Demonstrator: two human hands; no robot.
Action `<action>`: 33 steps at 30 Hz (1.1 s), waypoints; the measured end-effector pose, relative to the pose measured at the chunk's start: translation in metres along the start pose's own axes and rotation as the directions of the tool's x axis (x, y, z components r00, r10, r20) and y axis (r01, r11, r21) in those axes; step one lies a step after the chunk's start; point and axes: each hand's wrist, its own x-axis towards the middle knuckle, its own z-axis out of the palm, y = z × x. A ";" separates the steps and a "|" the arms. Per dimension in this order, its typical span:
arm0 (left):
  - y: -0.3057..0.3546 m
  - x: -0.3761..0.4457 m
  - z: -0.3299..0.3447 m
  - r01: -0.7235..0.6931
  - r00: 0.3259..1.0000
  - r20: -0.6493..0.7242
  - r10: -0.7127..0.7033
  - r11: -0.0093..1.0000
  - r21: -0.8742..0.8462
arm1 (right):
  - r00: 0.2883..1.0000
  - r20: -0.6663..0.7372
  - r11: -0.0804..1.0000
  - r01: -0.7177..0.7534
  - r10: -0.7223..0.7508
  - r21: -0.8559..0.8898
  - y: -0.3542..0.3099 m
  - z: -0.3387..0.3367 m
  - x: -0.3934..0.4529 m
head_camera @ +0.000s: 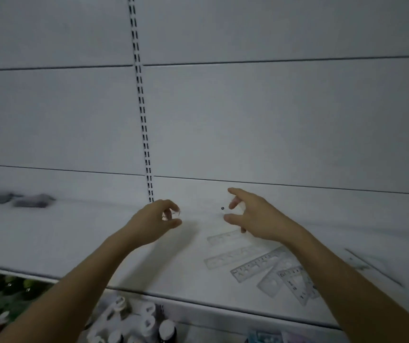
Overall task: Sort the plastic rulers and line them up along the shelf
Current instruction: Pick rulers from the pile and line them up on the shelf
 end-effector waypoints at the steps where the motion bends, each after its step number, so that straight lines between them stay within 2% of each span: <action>1: -0.012 -0.008 -0.010 0.018 1.000 0.001 -0.018 1.000 0.006 | 1.000 0.015 1.000 0.005 -0.005 -0.002 -0.012 0.010 0.002; 6: -0.076 -0.060 -0.071 0.108 0.994 -0.043 -0.104 0.989 0.105 | 1.000 0.013 0.999 0.029 -0.029 -0.046 -0.075 0.074 0.017; 12: -0.179 -0.141 -0.153 0.221 0.973 -0.112 -0.202 0.954 0.200 | 0.986 0.054 0.983 0.164 -0.160 -0.081 -0.178 0.173 0.044; 22: -0.327 -0.246 -0.275 0.362 0.909 -0.268 -0.319 0.924 0.127 | 0.948 0.107 0.952 0.306 -0.301 -0.027 -0.348 0.314 0.094; 27: -0.378 -0.254 -0.303 0.389 0.888 -0.308 -0.340 0.915 0.111 | 0.934 0.122 0.940 0.340 -0.336 -0.016 -0.386 0.358 0.127; 33: -0.424 -0.219 -0.317 0.360 0.907 -0.280 -0.316 0.925 0.121 | 0.947 0.119 0.954 0.299 -0.297 -0.003 -0.387 0.389 0.177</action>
